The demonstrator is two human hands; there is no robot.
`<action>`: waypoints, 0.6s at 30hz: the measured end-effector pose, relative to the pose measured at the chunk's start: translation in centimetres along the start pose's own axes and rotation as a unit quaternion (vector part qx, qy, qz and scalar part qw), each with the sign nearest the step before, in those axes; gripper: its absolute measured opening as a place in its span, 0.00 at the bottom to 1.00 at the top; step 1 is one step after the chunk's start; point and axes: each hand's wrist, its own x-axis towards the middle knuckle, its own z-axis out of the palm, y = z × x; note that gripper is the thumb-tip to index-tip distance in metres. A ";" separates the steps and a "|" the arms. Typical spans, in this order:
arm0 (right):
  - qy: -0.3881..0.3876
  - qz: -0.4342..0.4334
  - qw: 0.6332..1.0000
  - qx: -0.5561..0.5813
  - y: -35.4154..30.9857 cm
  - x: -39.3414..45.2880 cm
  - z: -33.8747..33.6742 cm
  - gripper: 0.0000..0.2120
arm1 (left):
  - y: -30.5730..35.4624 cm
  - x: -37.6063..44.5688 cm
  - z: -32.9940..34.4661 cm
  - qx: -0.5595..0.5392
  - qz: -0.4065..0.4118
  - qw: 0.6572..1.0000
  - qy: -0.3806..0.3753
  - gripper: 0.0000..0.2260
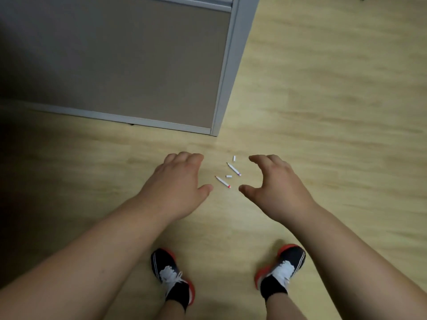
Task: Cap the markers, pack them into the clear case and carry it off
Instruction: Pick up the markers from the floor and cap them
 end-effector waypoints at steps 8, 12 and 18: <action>-0.030 -0.003 1.000 0.003 7.4 4.2 4.9 0.33 | 1.6 5.5 7.7 -0.001 -0.042 0.999 -0.028 0.30; -0.040 -0.016 0.999 -0.004 10.6 8.0 7.8 0.32 | 2.1 9.3 12.2 0.001 -0.058 0.998 -0.020 0.29; -0.050 -0.034 0.998 -0.025 15.0 14.5 13.6 0.33 | 0.9 15.5 20.3 -0.011 -0.071 0.997 -0.016 0.27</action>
